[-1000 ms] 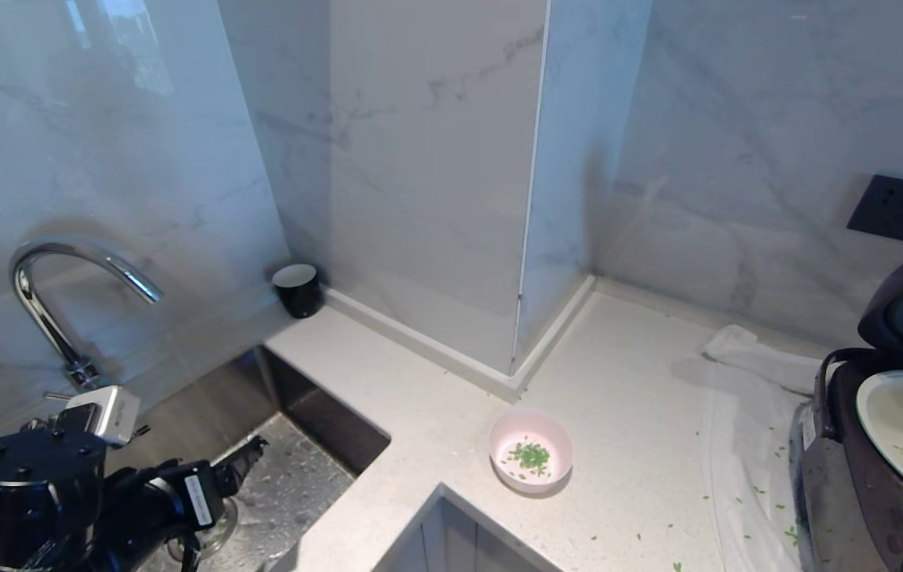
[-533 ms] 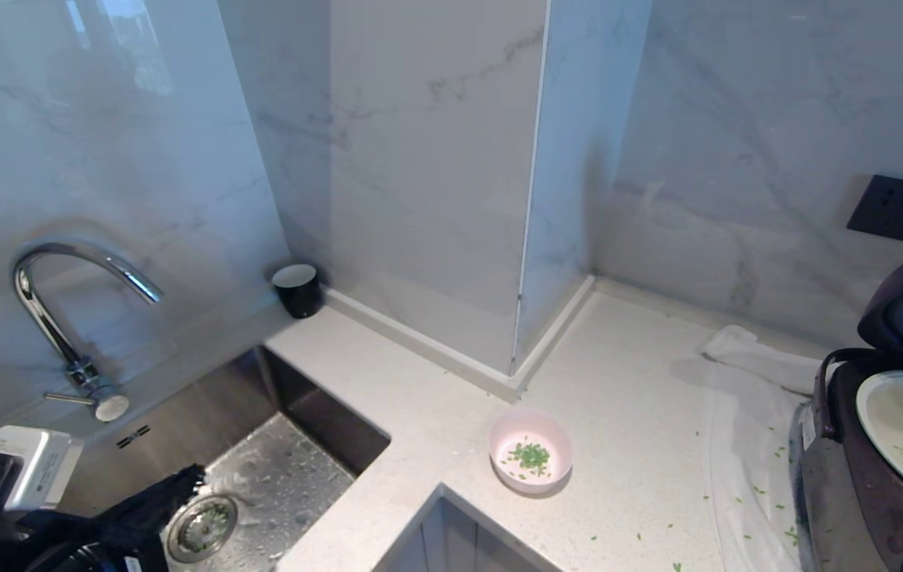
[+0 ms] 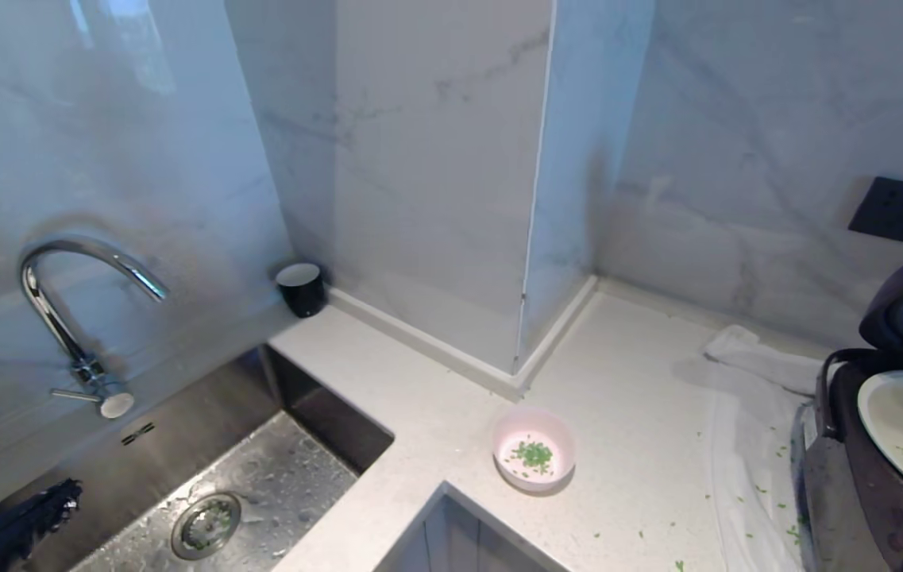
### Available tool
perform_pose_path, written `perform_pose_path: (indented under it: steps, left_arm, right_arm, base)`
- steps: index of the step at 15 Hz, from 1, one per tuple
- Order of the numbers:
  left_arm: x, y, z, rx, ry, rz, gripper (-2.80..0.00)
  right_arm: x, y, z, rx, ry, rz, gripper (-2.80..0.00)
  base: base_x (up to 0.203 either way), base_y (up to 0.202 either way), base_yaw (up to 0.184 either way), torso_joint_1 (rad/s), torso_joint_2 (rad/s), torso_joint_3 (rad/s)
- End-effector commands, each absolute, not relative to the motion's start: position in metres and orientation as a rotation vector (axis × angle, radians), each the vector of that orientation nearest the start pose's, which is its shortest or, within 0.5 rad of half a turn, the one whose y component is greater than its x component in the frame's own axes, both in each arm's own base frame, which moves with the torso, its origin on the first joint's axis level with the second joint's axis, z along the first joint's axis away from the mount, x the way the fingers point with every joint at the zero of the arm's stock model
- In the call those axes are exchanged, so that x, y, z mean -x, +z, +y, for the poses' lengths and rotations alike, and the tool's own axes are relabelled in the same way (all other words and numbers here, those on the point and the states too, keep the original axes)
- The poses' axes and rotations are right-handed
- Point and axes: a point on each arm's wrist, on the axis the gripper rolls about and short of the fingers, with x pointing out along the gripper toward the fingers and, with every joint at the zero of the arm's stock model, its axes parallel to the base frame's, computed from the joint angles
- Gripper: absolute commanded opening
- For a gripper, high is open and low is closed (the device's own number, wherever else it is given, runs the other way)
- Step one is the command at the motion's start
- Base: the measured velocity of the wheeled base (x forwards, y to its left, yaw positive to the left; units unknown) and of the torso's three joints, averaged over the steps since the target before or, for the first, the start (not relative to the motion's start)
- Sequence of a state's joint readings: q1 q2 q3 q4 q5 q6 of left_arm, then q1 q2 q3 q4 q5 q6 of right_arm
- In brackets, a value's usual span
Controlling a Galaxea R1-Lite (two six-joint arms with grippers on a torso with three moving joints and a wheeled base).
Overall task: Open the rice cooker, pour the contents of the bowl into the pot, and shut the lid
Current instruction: Turn on the tap, then fill a bowl with water from the tap
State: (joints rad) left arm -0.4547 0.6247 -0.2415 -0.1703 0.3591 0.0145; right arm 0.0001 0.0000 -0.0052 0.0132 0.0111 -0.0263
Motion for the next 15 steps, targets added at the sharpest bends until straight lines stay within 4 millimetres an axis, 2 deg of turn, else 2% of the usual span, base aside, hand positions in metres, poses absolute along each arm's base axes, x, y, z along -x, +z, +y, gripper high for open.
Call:
perform_pose_path:
  steps: [1, 2, 4, 7, 12, 14, 15]
  left_arm:
    - [-0.031, 0.164, -0.004, -0.089, -0.04, 0.103, -2.8]
    - [-0.028, 0.162, -0.004, -0.108, -0.055, 0.111, -2.8]
    - [-0.028, 0.143, -0.006, -0.134, -0.143, 0.228, -2.8]
    - [-0.039, 0.131, -0.013, -0.017, -0.226, 0.39, -2.8]
    - [-0.079, 0.143, -0.017, -0.001, -0.039, 0.471, -2.8]
    - [-0.099, 0.156, -0.019, -0.007, 0.044, 0.454, -2.8]
    - [-0.101, 0.159, -0.018, -0.028, 0.1, 0.439, -2.8]
  right_arm:
    - [0.023, 0.075, 0.0, 0.026, 0.014, 0.011, -2.8]
    - [0.023, 0.075, 0.0, 0.026, 0.014, 0.011, -2.8]
    - [0.023, 0.075, 0.0, 0.026, 0.014, 0.011, -2.8]
    - [0.023, 0.075, 0.0, 0.026, 0.015, 0.011, -2.8]
    - [0.023, 0.075, 0.0, 0.026, 0.015, 0.011, -2.8]
    - [0.023, 0.075, 0.0, 0.026, 0.014, 0.011, -2.8]
    - [0.023, 0.075, 0.0, 0.026, 0.015, 0.011, -2.8]
  base:
    - [0.0, 0.0, 0.0, 0.0, 0.0, 0.0]
    - [0.0, 0.0, 0.0, 0.0, 0.0, 0.0]
    - [0.0, 0.0, 0.0, 0.0, 0.0, 0.0]
    - [0.0, 0.0, 0.0, 0.0, 0.0, 0.0]
    - [0.0, 0.0, 0.0, 0.0, 0.0, 0.0]
    - [0.0, 0.0, 0.0, 0.0, 0.0, 0.0]
    - [0.0, 0.0, 0.0, 0.0, 0.0, 0.0]
